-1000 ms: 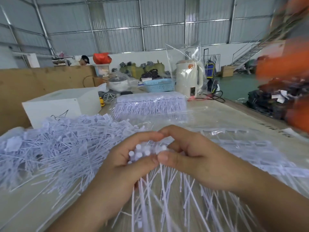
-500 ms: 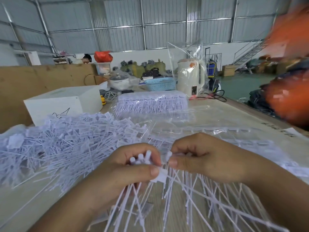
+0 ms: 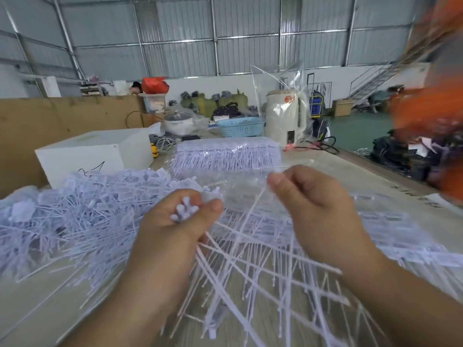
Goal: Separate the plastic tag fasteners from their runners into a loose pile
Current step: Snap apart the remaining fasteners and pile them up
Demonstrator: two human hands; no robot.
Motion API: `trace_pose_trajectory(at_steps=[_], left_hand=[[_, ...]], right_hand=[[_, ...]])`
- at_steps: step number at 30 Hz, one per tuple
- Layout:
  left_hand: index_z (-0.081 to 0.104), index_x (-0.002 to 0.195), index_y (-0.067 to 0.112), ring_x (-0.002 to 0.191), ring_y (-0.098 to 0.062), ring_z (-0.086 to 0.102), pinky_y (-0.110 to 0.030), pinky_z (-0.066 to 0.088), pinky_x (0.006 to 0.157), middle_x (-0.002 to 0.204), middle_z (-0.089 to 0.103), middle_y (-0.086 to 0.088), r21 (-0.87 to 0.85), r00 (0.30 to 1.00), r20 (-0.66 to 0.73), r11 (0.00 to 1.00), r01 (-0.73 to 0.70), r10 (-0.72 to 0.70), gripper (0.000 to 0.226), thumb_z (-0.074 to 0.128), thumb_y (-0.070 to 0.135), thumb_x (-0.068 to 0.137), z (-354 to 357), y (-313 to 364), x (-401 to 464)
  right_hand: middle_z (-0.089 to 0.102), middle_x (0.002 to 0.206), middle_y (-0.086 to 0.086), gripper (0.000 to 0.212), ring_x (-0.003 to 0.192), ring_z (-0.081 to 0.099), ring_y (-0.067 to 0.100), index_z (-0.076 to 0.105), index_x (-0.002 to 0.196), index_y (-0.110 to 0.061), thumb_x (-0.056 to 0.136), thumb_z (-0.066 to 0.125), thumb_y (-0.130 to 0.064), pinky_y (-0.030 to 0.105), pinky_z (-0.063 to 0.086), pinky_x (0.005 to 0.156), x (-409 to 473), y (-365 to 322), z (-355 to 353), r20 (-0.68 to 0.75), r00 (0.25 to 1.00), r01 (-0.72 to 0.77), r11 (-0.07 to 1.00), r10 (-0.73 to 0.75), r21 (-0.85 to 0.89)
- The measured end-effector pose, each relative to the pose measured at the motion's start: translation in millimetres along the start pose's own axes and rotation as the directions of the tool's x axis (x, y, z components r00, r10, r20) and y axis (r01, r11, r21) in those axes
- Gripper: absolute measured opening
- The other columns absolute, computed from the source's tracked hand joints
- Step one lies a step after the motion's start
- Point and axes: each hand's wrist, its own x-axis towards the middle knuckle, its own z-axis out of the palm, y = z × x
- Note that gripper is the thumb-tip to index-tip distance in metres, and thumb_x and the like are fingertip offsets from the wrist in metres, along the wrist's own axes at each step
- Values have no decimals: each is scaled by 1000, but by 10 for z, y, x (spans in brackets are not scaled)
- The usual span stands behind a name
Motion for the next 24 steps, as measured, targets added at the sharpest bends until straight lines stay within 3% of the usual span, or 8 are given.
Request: trace_pose_trajectory(at_steps=[2, 4, 7, 12, 15, 18, 22, 24], left_hand=[[70, 67, 23, 42, -9, 44, -22, 38, 47, 52, 50, 6, -76, 997, 0, 994, 73, -73, 26, 82, 37, 49, -106, 24, 58], [75, 75, 26, 43, -8, 51, -17, 39, 42, 57, 59, 5, 4, 991, 101, 996, 88, -88, 29, 83, 31, 47, -149, 31, 77], [75, 97, 31, 71, -16, 69, -24, 52, 64, 89, 74, 0, 130, 933, 351, 991, 41, -85, 45, 84, 20, 54, -134, 17, 42], [70, 115, 37, 59, -2, 61, -15, 48, 54, 85, 72, 4, 70, 792, 592, 988, 134, -149, 58, 75, 17, 60, -185, 75, 26], [73, 107, 32, 60, 0, 61, -13, 48, 56, 82, 72, 7, 84, 771, 620, 989, 121, -147, 49, 74, 9, 63, -170, 88, 7], [74, 100, 26, 58, -2, 57, -14, 45, 54, 72, 66, 8, 132, 749, 641, 986, 106, -167, 40, 75, 23, 60, -179, 74, 13], [73, 96, 26, 57, 1, 54, -12, 43, 55, 66, 60, 13, 162, 683, 705, 981, 109, -192, 32, 73, 21, 65, -192, 61, 17], [71, 83, 26, 59, 1, 52, -11, 40, 53, 65, 59, 9, 205, 712, 676, 977, 67, -191, 23, 74, 24, 61, -183, 40, 14]], right_hand=[[39, 50, -11, 41, 43, 34, 1, 54, 72, -12, 85, 54, -51, 16, 32, 44, 44, -1, -114, 91, 996, -22, 996, 14, 88], [43, 55, -12, 32, 48, 38, 3, 61, 86, -24, 81, 57, -55, 19, 33, 48, 16, 3, -117, 361, 932, -34, 992, -13, 122], [46, 59, -6, 24, 52, 39, 8, 52, 103, -35, 87, 61, -51, 22, 31, 51, -67, 52, -13, 587, 807, -10, 992, -68, 129], [42, 63, -7, 26, 55, 37, 10, 41, 94, -34, 86, 64, -45, 21, 32, 52, -58, 81, -14, 554, 828, -7, 987, -86, 163], [40, 64, -1, 30, 57, 34, 21, 39, 90, -30, 86, 64, -46, 32, 29, 53, -73, 99, 12, 559, 826, 5, 992, -73, 123], [40, 61, -6, 31, 55, 34, 14, 39, 89, -29, 86, 66, -44, 27, 29, 51, -76, 125, 20, 569, 821, -10, 994, -52, 105], [45, 60, -10, 27, 54, 39, 7, 47, 83, -31, 85, 68, -48, 25, 32, 53, -69, 133, -7, 614, 789, 38, 999, -38, 13], [43, 57, -12, 30, 51, 37, 4, 52, 75, -26, 86, 66, -51, 21, 30, 52, -58, 122, -18, 657, 753, 97, 992, -25, -75]])
